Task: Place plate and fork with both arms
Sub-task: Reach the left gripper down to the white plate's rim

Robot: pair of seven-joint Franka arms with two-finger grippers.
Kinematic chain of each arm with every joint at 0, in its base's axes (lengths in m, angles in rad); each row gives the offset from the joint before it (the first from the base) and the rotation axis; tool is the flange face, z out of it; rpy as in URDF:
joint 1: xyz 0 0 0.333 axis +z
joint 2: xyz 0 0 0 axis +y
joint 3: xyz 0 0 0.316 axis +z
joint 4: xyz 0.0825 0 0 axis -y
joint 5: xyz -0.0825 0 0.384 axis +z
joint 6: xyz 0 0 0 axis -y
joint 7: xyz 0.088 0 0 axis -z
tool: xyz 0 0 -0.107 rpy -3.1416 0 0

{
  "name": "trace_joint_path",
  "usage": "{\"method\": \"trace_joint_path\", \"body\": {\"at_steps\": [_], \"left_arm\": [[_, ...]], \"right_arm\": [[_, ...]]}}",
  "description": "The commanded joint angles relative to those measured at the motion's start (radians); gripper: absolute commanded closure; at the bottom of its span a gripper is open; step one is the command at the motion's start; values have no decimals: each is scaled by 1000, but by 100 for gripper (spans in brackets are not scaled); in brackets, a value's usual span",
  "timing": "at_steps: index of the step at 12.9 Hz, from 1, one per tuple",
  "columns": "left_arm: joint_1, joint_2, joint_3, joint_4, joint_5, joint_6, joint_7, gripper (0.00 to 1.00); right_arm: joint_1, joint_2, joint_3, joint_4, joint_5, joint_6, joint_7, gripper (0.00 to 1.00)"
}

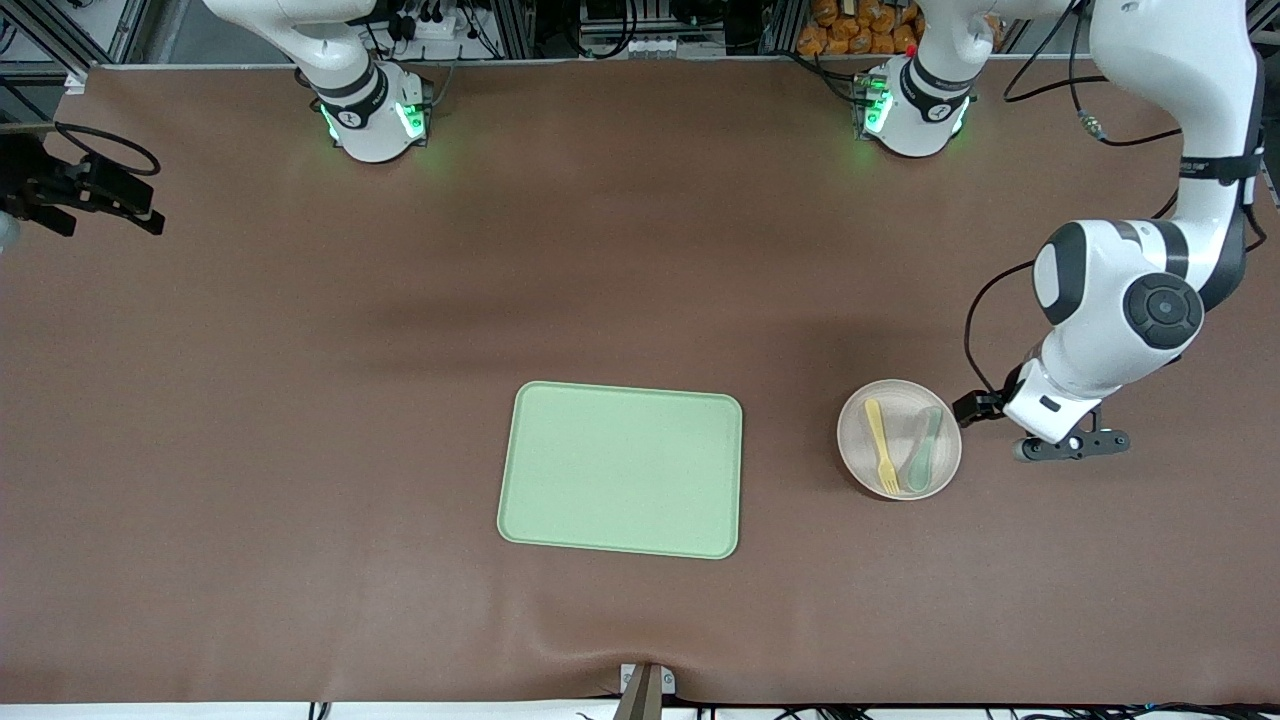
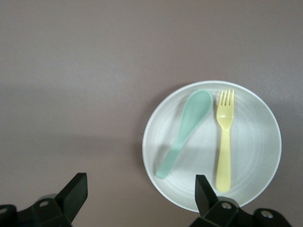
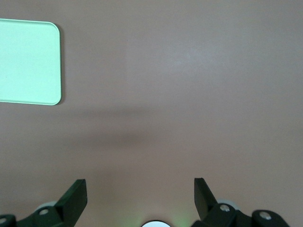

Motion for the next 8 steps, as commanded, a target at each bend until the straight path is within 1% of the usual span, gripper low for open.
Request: {"method": "trace_joint_path", "body": {"at_steps": [1, 4, 6, 8], "left_arm": [[-2, 76, -3, 1, -44, 99, -6, 0], [1, 176, -3, 23, -84, 216, -5, 0], [5, 230, -3, 54, -86, 247, 0, 1], [10, 248, -3, 60, -86, 247, 6, 14]], "right_arm": [[-10, -10, 11, -10, -8, 4, 14, 0], [-10, -8, 11, -10, -8, 4, 14, 0], [-10, -8, 11, -12, -8, 4, 14, 0], [-8, -8, 11, -12, -8, 4, 14, 0]]}}
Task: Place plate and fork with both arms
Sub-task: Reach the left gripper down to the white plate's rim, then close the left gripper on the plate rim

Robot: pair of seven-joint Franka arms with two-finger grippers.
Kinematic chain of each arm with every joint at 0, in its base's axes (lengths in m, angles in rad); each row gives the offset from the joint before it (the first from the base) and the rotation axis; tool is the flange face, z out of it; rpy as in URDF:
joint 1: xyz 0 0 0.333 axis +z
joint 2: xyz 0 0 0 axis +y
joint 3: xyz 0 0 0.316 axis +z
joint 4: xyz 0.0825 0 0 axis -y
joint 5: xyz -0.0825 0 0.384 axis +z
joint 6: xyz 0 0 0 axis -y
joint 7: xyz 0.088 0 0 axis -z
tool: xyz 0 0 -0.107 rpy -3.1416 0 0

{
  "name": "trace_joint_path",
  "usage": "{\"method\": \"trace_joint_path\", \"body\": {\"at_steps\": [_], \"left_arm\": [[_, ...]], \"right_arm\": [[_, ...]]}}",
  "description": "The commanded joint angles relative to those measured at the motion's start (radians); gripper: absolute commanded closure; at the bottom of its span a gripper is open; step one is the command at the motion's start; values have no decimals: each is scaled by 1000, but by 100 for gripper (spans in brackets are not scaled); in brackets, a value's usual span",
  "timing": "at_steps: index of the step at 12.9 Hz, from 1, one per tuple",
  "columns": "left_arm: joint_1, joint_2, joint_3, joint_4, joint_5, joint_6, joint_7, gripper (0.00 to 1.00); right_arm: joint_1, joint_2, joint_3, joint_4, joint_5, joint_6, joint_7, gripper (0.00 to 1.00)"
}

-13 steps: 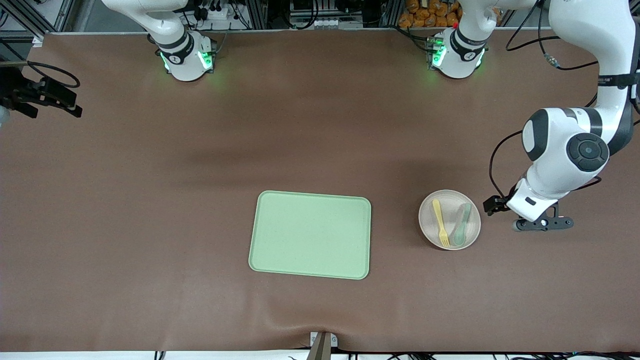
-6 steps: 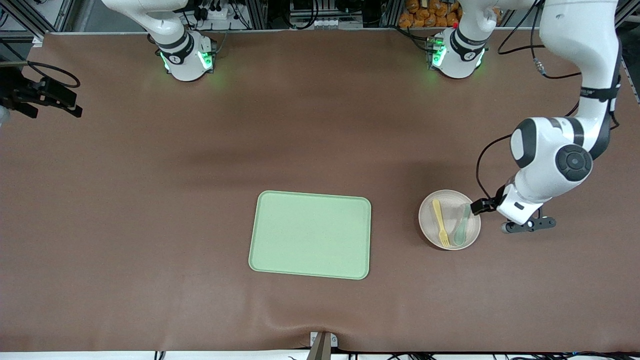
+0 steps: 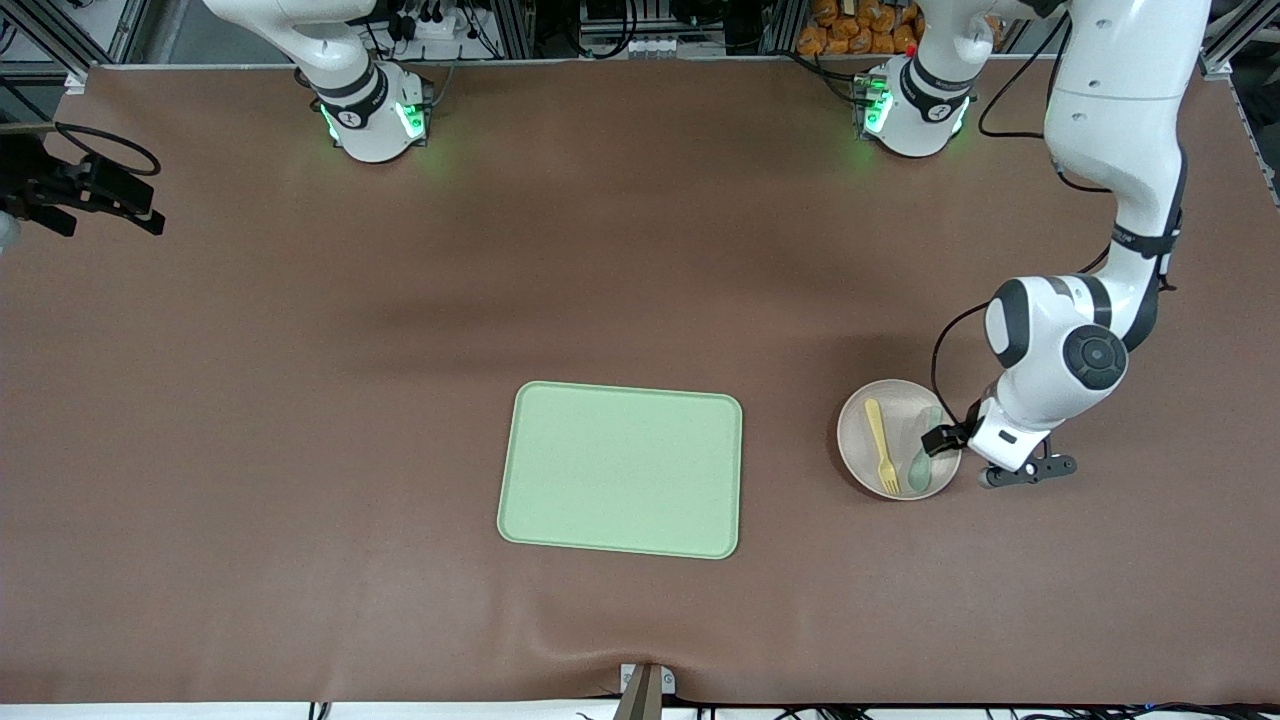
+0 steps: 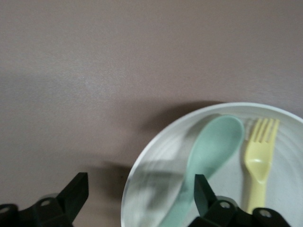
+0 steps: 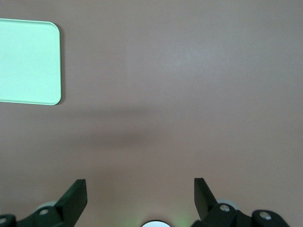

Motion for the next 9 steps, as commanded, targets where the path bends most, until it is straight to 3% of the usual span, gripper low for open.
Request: {"method": "trace_joint_path", "body": {"at_steps": [1, 3, 9], "left_arm": [[6, 25, -2, 34, -18, 0, 6, 18], [6, 24, -2, 32, -23, 0, 6, 26], [10, 5, -2, 32, -23, -4, 0, 30]], "right_arm": [[-10, -8, 10, -11, -8, 4, 14, 0], [-8, -8, 10, -11, -8, 4, 14, 0], [-8, -8, 10, -11, -8, 4, 14, 0]]}}
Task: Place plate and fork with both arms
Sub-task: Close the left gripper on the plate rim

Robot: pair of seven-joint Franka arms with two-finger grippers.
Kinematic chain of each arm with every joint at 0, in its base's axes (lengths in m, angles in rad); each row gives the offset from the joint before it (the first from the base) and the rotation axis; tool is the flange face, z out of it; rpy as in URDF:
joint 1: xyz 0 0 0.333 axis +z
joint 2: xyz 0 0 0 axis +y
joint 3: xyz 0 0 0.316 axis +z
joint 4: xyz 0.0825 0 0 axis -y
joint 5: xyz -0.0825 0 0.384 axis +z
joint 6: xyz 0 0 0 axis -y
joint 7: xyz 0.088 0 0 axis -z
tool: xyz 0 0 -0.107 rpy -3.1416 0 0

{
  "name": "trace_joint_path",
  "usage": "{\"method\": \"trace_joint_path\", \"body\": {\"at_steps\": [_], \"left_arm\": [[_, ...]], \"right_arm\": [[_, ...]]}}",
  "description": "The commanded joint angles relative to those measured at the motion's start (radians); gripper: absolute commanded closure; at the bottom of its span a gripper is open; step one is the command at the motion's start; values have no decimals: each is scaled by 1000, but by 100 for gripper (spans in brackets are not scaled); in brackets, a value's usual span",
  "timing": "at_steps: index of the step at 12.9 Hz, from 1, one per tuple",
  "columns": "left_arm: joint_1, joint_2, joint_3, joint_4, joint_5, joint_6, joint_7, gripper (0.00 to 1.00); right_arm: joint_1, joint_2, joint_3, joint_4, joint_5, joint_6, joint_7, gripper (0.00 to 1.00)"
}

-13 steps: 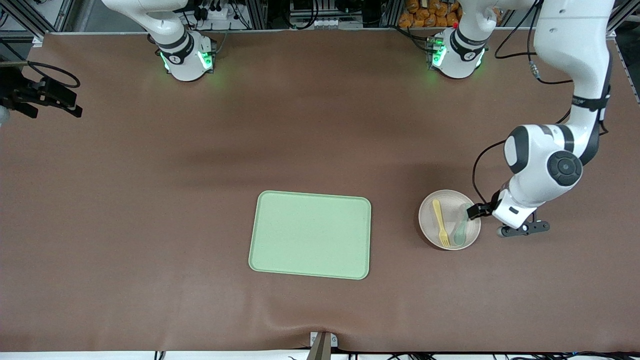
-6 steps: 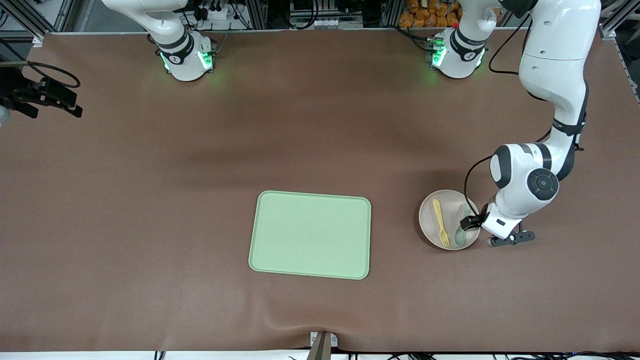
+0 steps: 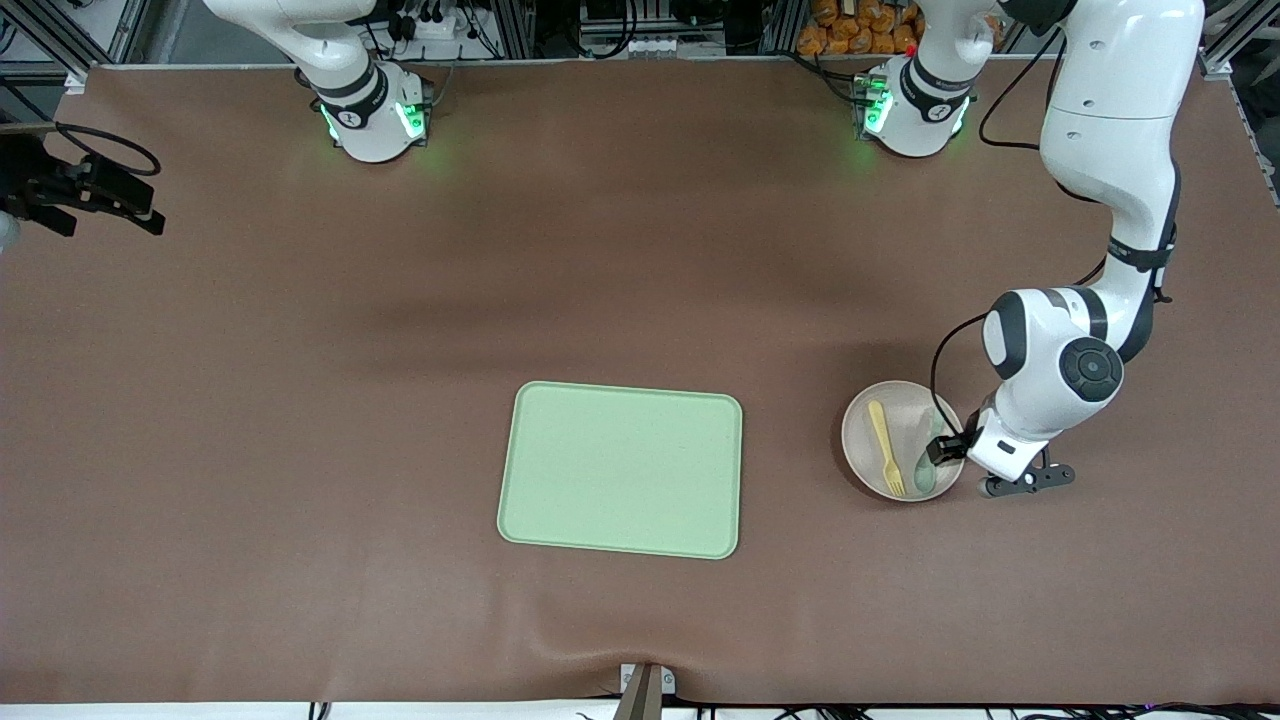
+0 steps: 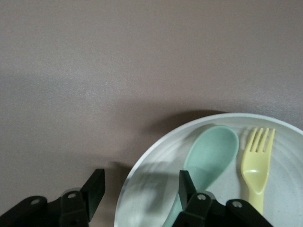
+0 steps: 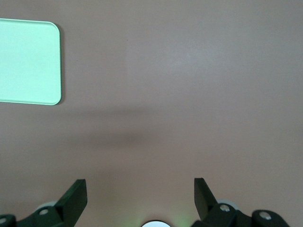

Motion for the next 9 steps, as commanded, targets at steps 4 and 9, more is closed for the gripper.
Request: {"method": "trace_joint_path", "body": {"at_steps": [4, 9], "left_arm": [[17, -21, -2, -3, -22, -10, 6, 34], [19, -10, -2, -15, -22, -10, 5, 64]], "right_arm": [[-7, -7, 10, -11, -7, 4, 14, 0], [-7, -7, 10, -11, -7, 7, 16, 0]]}}
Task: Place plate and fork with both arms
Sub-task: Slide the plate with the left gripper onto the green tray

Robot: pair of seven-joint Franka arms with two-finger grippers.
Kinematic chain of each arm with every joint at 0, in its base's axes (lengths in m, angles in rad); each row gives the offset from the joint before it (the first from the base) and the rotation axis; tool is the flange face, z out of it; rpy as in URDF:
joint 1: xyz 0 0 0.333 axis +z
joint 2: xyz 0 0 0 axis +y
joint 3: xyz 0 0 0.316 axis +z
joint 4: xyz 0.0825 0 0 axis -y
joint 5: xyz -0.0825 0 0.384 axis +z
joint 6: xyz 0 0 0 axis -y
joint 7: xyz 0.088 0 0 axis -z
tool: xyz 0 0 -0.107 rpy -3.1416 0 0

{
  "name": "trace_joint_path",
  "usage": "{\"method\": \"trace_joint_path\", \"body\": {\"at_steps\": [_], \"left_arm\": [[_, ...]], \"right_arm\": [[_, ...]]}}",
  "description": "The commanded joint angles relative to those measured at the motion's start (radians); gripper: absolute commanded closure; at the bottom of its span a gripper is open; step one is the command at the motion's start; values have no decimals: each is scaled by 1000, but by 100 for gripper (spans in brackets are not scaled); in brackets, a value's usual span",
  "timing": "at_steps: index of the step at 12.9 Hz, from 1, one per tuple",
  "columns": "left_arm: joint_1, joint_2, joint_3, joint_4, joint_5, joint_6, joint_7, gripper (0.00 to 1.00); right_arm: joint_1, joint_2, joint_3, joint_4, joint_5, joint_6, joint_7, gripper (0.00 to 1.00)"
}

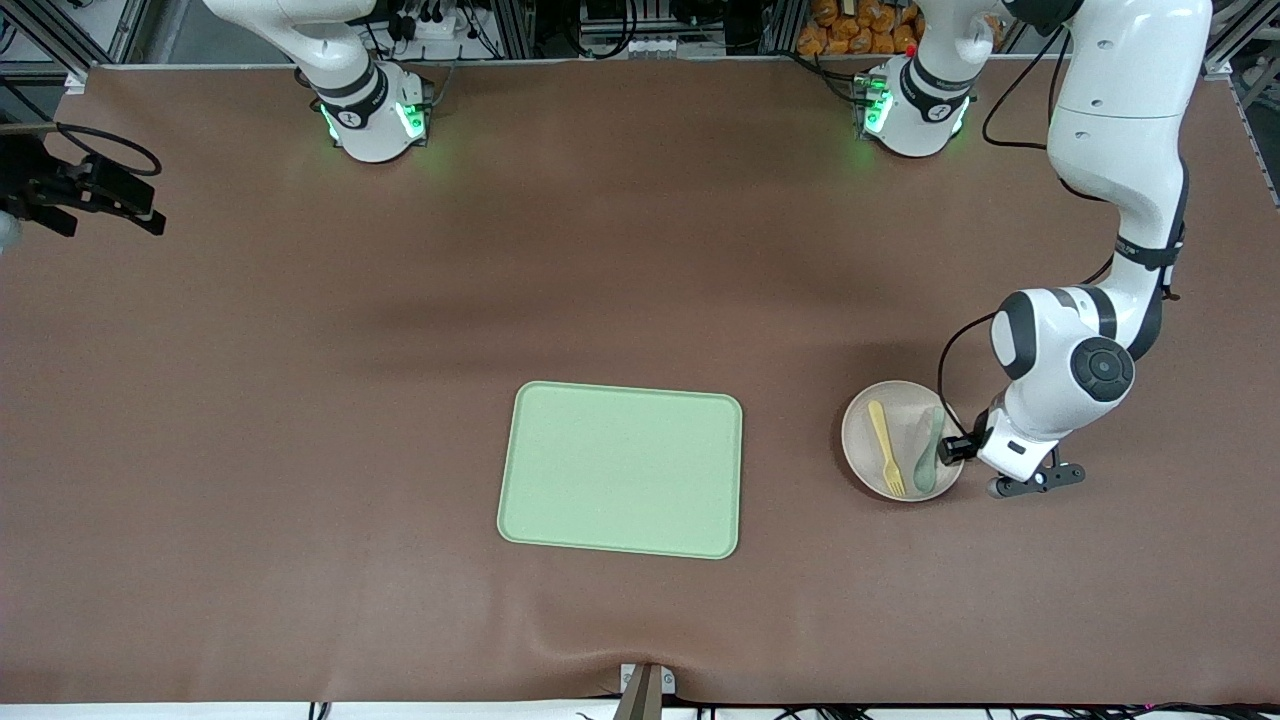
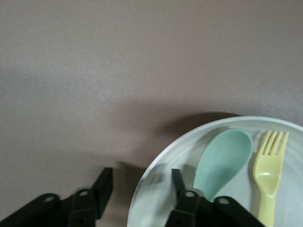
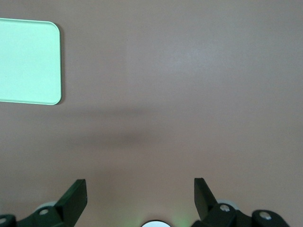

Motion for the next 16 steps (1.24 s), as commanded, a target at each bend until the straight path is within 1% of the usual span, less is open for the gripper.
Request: {"method": "trace_joint_path", "body": {"at_steps": [1, 2, 3, 5, 6, 8, 9, 11, 13, 16], "left_arm": [[1, -6, -3, -9, -21, -6, 1, 77], [1, -6, -3, -9, -21, -6, 0, 91], [1, -6, -6, -6, -27, -6, -1, 100], [0, -9, -45, 0, -146, -9, -27, 100], [-6, -13, -47, 2, -165, -9, -27, 100], [-7, -33, -55, 2, -167, -9, -27, 100], [1, -44, -76, 3, -168, -9, -27, 100], [0, -68, -96, 5, -180, -27, -50, 100], [-2, -105, -142, 23, -222, -79, -70, 100], [-8, -119, -209, 129, -228, -216, -114, 100]], "right_arm": [[-7, -6, 9, -11, -7, 9, 16, 0], [-7, -4, 11, -11, -7, 12, 16, 0], [-7, 0, 11, -11, -7, 12, 14, 0], [-7, 2, 9, -10, -7, 13, 14, 0], [-7, 2, 9, -10, -7, 13, 14, 0], [-5, 3, 11, -10, -5, 13, 14, 0], [-5, 3, 11, -10, -7, 13, 14, 0], [-7, 3, 11, -10, -5, 13, 14, 0], [-5, 8, 11, -10, -5, 13, 14, 0], [-7, 8, 11, -10, -7, 13, 14, 0]]}}
